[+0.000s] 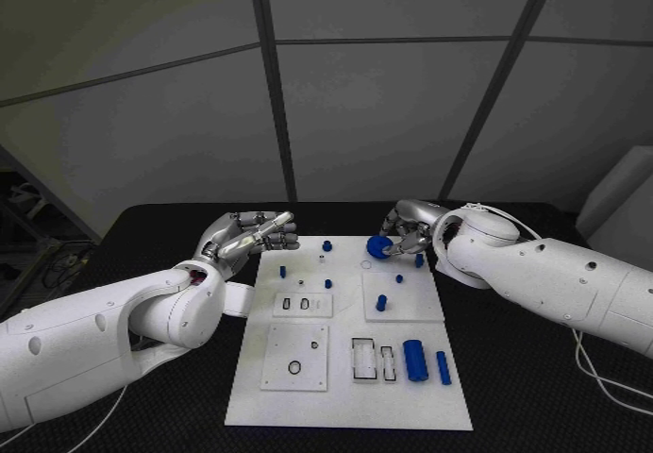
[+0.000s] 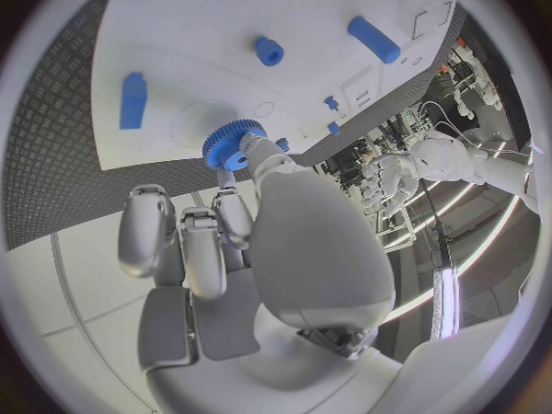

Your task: Assemble the parts on the task board

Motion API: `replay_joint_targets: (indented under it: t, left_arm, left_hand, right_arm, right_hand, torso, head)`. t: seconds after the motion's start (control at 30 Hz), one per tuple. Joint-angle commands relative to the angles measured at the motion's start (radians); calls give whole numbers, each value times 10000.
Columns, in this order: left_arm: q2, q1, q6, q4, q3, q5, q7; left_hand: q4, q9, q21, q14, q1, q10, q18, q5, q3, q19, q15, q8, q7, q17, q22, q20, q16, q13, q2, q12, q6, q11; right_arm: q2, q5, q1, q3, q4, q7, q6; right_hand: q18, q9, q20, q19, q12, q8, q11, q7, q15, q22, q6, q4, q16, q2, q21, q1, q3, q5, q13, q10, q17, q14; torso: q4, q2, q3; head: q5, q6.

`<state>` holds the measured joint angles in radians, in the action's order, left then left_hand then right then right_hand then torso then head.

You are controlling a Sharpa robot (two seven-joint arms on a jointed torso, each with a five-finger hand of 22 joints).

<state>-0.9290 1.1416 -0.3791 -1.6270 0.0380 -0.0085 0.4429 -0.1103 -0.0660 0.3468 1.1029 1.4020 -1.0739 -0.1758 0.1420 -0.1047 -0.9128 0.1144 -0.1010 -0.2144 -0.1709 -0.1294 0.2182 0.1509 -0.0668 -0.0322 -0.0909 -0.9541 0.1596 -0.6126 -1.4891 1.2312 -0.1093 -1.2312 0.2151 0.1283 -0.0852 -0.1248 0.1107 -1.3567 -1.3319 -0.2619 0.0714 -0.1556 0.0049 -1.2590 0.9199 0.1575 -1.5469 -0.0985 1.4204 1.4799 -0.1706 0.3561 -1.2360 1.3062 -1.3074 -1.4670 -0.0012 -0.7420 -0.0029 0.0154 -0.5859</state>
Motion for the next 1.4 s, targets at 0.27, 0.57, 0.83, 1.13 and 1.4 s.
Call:
replay_joint_targets:
  t: [0.27, 0.57, 0.83, 1.13, 1.4]
  left_arm:
    - [21, 12, 142, 27, 7, -90, 20]
    - [18, 13, 118, 87, 8, -112, 41]
    - [25, 14, 111, 106, 9, -114, 60]
    - [30, 15, 105, 117, 9, -115, 65]
    - [42, 16, 110, 133, 9, -116, 65]
  left_hand:
    - [94, 9, -45, -33, -2, 47, -69, -60, -9, 3, 40, 51, -57, -11, 13, 88, -73, 9, 86, 46, 31, 55]
    - [110, 10, -49, -33, 12, 56, -69, -60, -17, 5, 42, 62, -59, -14, 17, 89, -84, 10, 91, 59, 39, 57]
    - [110, 10, -49, -33, 12, 56, -69, -60, -17, 5, 42, 62, -59, -14, 17, 89, -84, 10, 91, 59, 39, 57]
    - [126, 10, -51, -32, 25, 61, -70, -59, -24, 5, 43, 71, -58, -17, 20, 89, -94, 10, 93, 69, 41, 58]
    - [126, 10, -51, -32, 25, 61, -70, -59, -24, 5, 43, 71, -58, -17, 20, 89, -94, 10, 93, 69, 41, 58]
  right_arm:
    - [454, -645, 20, -8, -427, -58, 1092]
    - [1148, -959, 15, 72, -232, -18, 1158]
    - [1692, -1077, -14, 335, 105, 11, 1155]
    - [2070, -1136, -41, 555, 387, 22, 1043]
    - [2323, -1175, -75, 660, 662, 69, 957]
  right_hand:
    - [209, 27, 6, -133, -38, 113, -3, -12, -44, -77, 27, -22, -80, -54, 68, -49, -120, 40, -24, 83, -2135, -929]
    - [213, 30, 5, -144, -43, 122, -3, -13, -43, -94, 29, -24, -84, -57, 76, -52, -131, 30, -32, 89, -2149, -932]
    - [220, 36, 4, -165, -36, 138, -1, -15, -42, -127, 32, -28, -95, -58, 92, -57, -152, 12, -24, 82, -2181, -939]
    - [226, 40, 4, -183, -43, 149, 1, -16, -41, -154, 39, -28, -101, -56, 105, -66, -169, -3, -36, 91, -2200, -943]
    - [226, 45, 5, -182, -32, 162, 3, -19, -39, -154, 41, -26, -100, -59, 105, -80, -181, -13, -22, 79, -2198, -943]
  torso:
    - [16, -13, -6]
    - [15, -12, -13]
    - [14, -12, -13]
    - [-2, -12, -3]
    - [-4, -6, 5]
  head:
    - [11, -20]
    - [86, -60]
    - [126, -93]
    - [163, -127]
    - [187, -135]
